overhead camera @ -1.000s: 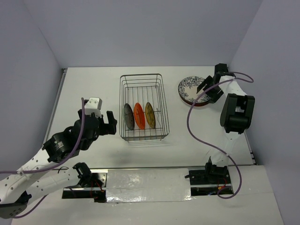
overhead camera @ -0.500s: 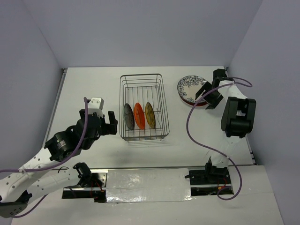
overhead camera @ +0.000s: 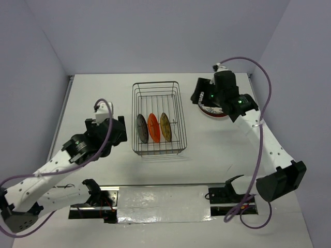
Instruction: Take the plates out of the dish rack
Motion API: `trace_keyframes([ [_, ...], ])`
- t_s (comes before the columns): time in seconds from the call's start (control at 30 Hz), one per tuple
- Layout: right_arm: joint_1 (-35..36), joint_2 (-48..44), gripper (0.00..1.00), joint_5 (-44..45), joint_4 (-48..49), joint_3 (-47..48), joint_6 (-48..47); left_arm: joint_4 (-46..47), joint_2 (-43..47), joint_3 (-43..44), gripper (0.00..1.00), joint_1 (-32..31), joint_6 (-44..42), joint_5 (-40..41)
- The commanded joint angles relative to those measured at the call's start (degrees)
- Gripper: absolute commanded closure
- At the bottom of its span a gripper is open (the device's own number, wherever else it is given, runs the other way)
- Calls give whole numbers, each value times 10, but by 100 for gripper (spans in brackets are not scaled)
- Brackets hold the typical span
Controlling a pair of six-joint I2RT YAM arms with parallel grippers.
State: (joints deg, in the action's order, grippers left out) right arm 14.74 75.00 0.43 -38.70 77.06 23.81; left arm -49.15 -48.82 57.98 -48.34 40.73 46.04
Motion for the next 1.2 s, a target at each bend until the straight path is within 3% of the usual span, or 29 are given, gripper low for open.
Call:
trace_keyframes([
  [0.0,91,1,17,65,-68,38,-43,-40,-65,26,0,50,43,11],
  [0.17,228,-16,26,37,-18,6,7,-4,-50,14,0,178,-13,-80],
  [0.33,306,32,38,91,-2,11,54,4,25,-10,1,193,-77,-39],
  [0.47,346,94,39,117,2,34,67,59,99,-51,0,193,-102,-83],
  [0.6,363,153,39,189,-25,74,90,56,102,-51,0,192,-97,-85],
  [0.83,363,250,49,218,-39,120,98,61,60,-49,1,192,-109,-111],
  [1.17,363,289,75,211,-19,126,105,70,67,-53,0,192,-117,-125],
])
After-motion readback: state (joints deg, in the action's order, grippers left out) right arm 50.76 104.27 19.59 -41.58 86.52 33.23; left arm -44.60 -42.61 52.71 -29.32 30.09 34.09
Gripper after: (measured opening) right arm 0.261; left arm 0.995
